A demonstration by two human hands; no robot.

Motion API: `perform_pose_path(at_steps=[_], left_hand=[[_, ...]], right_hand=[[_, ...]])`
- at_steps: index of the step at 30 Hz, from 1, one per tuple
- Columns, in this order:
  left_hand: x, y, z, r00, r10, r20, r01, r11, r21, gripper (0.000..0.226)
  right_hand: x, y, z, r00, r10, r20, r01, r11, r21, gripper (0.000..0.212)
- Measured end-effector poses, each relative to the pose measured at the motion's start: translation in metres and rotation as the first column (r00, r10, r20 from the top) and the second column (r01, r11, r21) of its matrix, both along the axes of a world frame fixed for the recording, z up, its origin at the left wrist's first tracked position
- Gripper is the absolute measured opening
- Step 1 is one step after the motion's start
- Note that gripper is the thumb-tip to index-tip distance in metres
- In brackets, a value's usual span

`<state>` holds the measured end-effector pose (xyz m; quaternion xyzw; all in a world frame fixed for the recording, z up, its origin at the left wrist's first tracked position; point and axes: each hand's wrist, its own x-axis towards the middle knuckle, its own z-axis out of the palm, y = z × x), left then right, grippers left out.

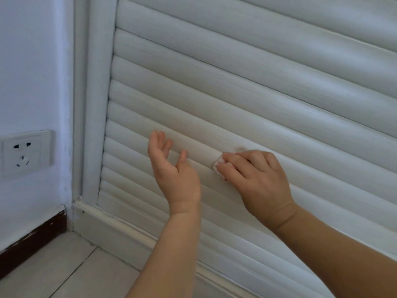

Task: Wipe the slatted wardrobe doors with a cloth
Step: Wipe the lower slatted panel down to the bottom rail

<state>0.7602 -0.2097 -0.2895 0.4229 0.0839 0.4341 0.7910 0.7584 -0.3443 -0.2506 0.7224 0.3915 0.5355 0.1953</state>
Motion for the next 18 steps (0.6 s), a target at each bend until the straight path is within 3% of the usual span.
perform_pose_path(at_steps=[13,18], left_hand=[[0.006,0.038,-0.009,0.995,-0.03,-0.093,0.009,0.975,-0.222,0.06],[0.006,0.045,-0.013,0.995,-0.056,-0.08,0.032,0.961,-0.275,0.059]], right_hand=[[0.042,0.102,0.012,0.999,0.037,0.031,-0.033,0.993,-0.117,0.013],[0.056,0.144,0.021,1.0,0.005,0.012,-0.003,0.984,-0.177,0.022]])
